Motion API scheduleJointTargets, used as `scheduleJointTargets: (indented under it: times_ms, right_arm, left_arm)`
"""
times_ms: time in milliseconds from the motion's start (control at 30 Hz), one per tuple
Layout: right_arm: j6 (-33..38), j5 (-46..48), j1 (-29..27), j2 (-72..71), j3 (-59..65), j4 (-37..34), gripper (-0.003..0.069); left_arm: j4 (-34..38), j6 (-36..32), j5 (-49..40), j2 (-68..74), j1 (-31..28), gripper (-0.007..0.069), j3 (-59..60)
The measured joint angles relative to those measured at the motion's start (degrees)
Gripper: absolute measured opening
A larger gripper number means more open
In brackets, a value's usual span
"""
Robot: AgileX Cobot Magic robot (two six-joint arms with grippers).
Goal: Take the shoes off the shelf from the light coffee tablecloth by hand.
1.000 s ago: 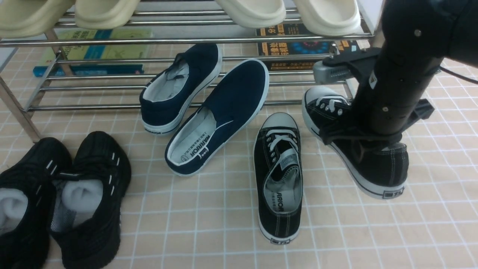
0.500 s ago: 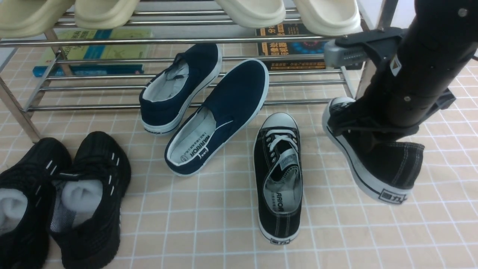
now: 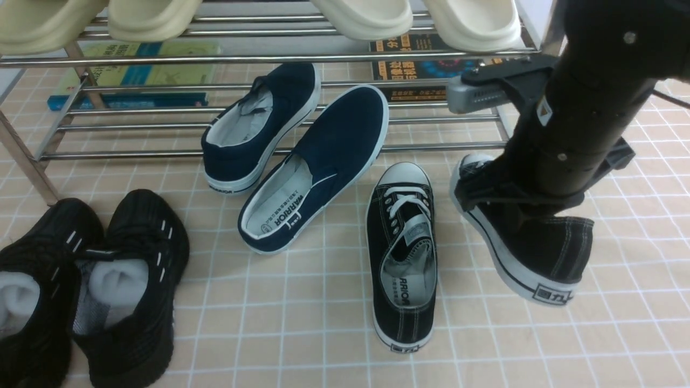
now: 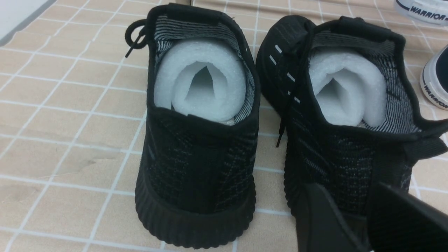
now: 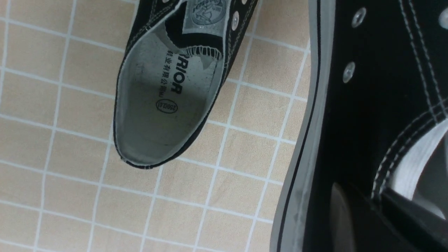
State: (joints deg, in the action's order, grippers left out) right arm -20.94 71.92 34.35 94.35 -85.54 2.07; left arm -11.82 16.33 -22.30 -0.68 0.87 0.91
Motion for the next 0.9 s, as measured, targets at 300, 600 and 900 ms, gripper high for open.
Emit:
scheduleJointTargets:
  times_ms: [300,600,900]
  right_arm:
    - [-0.15,-4.04,0.00,3.07,0.00,0.84,0.0023]
    - [-0.24,-8.75,-3.79,8.23,0.00,2.16,0.0024]
    - [-2.39,-9.75,-3.91,12.06,0.00,-2.07,0.0042]
  left_arm:
    - [0.00,0.04,0.00,0.00,0.00,0.0242,0.00]
    - [0.00,0.04,0.00,0.00,0.00,0.0242,0.00]
    - [0.00,0.04,0.02,0.00,0.00,0.0242,0.00]
